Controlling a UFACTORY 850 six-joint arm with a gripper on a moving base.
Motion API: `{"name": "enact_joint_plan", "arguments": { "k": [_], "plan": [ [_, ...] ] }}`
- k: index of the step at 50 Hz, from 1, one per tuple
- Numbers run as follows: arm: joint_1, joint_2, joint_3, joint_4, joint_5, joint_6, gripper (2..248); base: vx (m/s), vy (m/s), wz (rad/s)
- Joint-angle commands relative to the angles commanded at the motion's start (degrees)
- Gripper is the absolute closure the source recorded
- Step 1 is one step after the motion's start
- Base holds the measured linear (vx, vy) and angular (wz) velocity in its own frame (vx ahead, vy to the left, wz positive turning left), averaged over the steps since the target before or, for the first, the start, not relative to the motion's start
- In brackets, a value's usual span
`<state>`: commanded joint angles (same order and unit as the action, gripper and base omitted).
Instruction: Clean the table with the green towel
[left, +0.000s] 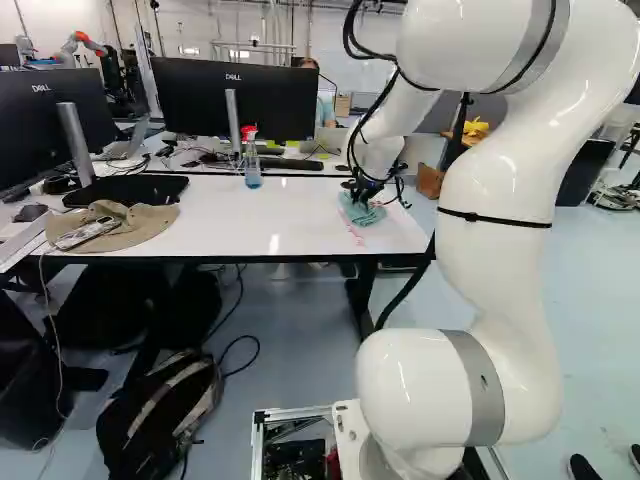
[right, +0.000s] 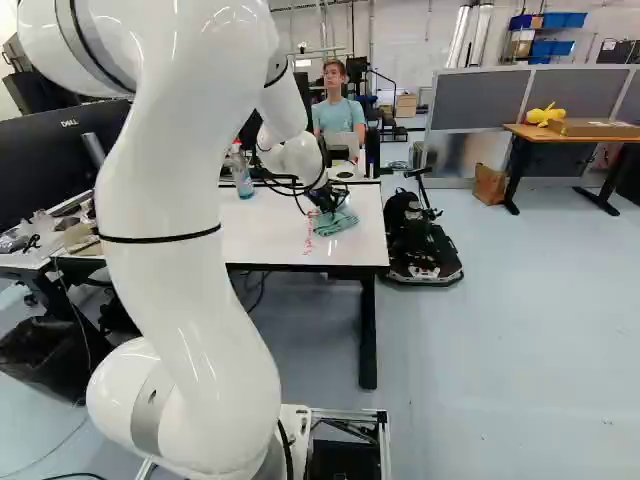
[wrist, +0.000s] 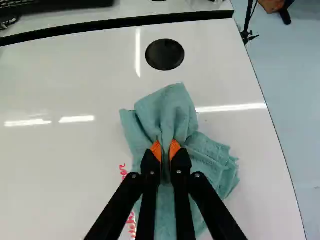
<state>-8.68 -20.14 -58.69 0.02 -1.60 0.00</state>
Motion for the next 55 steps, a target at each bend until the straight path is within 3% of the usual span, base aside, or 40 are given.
{"name": "enact_joint_plan", "arguments": {
  "k": [35,55],
  "plan": [
    [-5.7,-2.3,-2.9,0.0,0.0,0.0,212,0.000,0.000,0.000],
    [-5.7,-6.8,-8.7,0.0,0.0,0.0,212,0.000,0.000,0.000]
  ]
}}
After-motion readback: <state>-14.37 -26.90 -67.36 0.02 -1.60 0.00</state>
